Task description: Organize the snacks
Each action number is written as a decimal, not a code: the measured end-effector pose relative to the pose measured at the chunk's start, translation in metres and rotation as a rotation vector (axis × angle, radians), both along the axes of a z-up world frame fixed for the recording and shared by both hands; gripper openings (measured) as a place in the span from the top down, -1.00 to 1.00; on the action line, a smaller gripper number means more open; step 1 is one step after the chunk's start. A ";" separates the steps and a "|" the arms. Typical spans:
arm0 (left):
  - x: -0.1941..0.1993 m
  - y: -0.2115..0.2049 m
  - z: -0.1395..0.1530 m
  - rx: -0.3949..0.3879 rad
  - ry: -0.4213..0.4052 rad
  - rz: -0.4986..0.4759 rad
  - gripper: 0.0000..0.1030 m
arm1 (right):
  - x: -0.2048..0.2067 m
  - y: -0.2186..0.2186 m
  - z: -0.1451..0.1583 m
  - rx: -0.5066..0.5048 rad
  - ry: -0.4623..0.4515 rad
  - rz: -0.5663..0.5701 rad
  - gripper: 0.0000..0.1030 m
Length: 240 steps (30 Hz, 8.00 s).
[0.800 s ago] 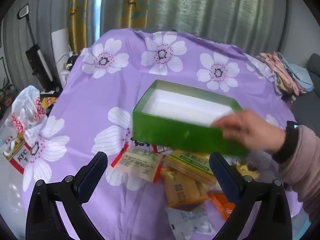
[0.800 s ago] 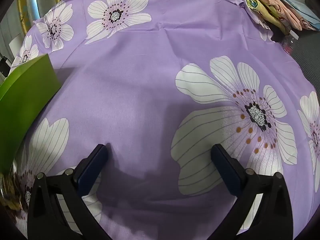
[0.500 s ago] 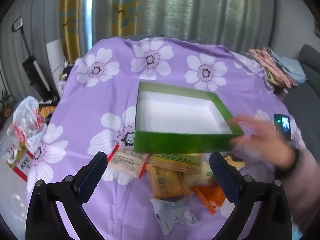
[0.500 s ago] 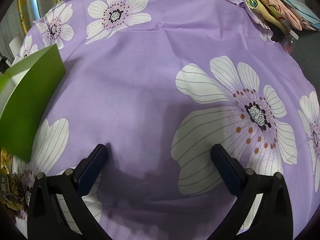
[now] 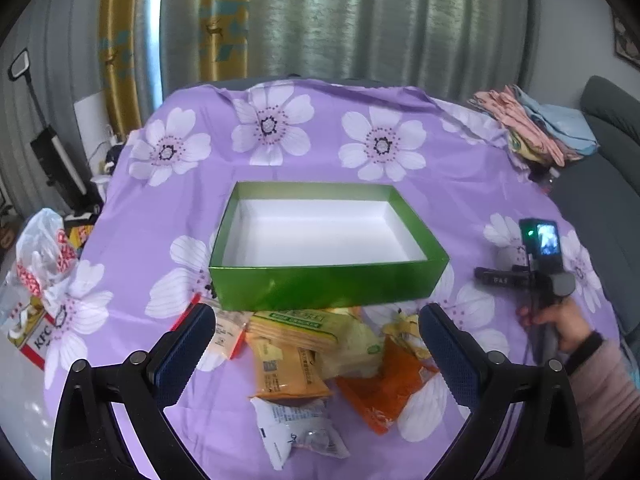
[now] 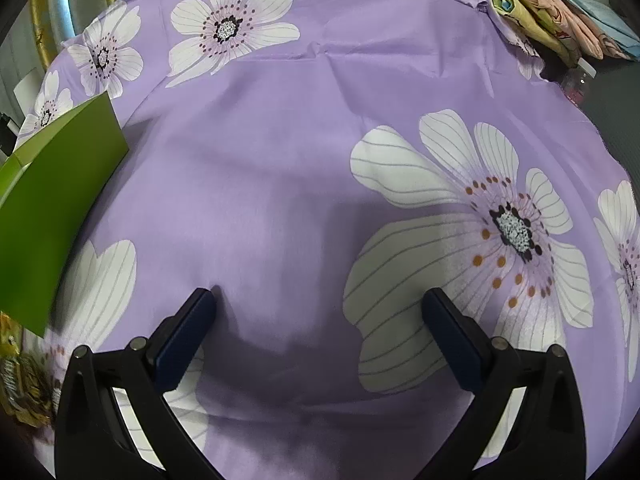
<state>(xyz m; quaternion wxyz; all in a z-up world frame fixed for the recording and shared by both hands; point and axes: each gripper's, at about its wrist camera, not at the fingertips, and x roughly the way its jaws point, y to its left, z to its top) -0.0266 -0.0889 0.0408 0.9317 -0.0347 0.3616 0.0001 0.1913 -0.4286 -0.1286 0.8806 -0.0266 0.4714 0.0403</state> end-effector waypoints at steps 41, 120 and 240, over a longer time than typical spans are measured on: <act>-0.034 0.022 0.031 0.022 -0.048 0.060 -0.97 | -0.234 0.169 0.173 0.179 -0.303 0.621 -1.00; 0.074 0.003 -0.026 -0.302 0.066 -0.312 0.06 | -0.157 0.179 0.101 0.476 -0.205 0.648 0.36; 0.029 0.053 -0.043 -0.372 0.110 -0.185 0.01 | -0.184 0.214 0.069 0.513 -0.075 0.727 0.34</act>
